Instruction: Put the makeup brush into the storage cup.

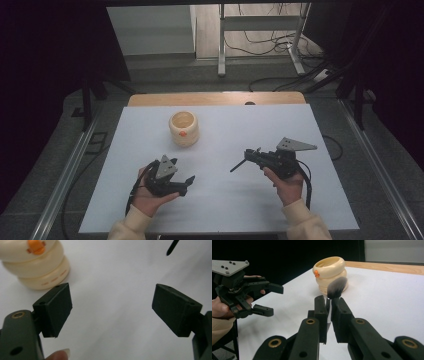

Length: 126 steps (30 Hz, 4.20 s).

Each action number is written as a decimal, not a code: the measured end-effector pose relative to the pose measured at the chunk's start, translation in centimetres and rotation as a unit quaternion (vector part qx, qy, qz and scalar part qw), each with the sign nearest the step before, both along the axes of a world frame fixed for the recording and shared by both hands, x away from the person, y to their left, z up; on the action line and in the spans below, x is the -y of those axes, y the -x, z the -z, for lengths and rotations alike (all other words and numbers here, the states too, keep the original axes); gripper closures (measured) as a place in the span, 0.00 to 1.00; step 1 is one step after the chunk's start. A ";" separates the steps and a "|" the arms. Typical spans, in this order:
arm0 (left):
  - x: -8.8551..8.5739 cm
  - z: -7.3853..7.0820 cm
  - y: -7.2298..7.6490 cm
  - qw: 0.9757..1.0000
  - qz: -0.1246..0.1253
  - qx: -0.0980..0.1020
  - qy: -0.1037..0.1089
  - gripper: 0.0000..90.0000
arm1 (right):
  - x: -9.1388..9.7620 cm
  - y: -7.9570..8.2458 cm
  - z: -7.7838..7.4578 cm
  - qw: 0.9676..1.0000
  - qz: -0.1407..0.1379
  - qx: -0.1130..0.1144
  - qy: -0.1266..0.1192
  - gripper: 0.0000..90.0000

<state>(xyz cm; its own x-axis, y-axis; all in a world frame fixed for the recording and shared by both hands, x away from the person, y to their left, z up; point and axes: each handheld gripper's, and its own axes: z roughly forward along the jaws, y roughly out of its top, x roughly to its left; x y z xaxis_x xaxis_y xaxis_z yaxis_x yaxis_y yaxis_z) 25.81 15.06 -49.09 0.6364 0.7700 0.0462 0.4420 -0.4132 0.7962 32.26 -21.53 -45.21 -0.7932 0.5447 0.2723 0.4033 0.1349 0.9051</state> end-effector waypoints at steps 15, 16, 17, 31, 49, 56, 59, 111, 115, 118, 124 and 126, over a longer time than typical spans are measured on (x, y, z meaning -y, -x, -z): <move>-3.1 0.9 0.7 0.999 -0.037 -0.008 0.003 0.18 | 0.2 -0.2 0.1 1.000 0.006 -0.001 -0.002 0.92; -3.1 1.0 0.6 0.999 -0.035 -0.008 0.001 0.18 | 0.3 -0.3 0.1 1.000 0.007 -0.001 -0.004 0.92; -3.1 1.0 0.6 0.999 -0.035 -0.008 0.001 0.18 | 0.3 -0.3 0.1 1.000 0.008 -0.002 -0.006 0.92; -3.3 1.2 0.5 0.999 -0.032 -0.009 -0.002 0.18 | 0.8 -1.0 -0.4 1.000 0.020 -0.002 -0.021 0.92; -3.3 1.4 0.4 0.999 -0.032 -0.013 -0.005 0.18 | 0.3 -2.1 -1.8 0.999 0.022 0.005 -0.034 0.92; -3.3 1.5 0.4 0.999 -0.031 -0.016 -0.008 0.17 | 0.0 -2.3 -2.4 0.999 0.020 0.010 -0.039 0.92; -3.2 1.5 0.4 0.999 -0.030 -0.017 -0.009 0.17 | -0.1 -2.4 -2.6 0.999 0.019 0.012 -0.041 0.92; -3.2 1.4 0.5 0.999 -0.029 -0.016 -0.009 0.17 | -2.7 -5.7 -6.1 0.997 0.023 0.030 -0.070 0.92; -3.2 1.4 0.5 0.999 -0.029 -0.017 -0.009 0.17 | -3.0 -6.0 -6.6 0.997 0.022 0.033 -0.071 0.92; -3.3 1.5 0.4 0.999 -0.029 -0.017 -0.009 0.18 | -3.4 -6.3 -6.9 0.996 0.021 0.033 -0.074 0.92; -3.3 1.4 0.5 0.999 -0.029 -0.016 -0.009 0.17 | -4.0 -6.6 -7.4 0.997 0.019 0.034 -0.074 0.92; -3.2 1.4 0.5 0.999 -0.029 -0.016 -0.008 0.17 | -4.1 -6.7 -7.6 0.996 0.019 0.035 -0.074 0.92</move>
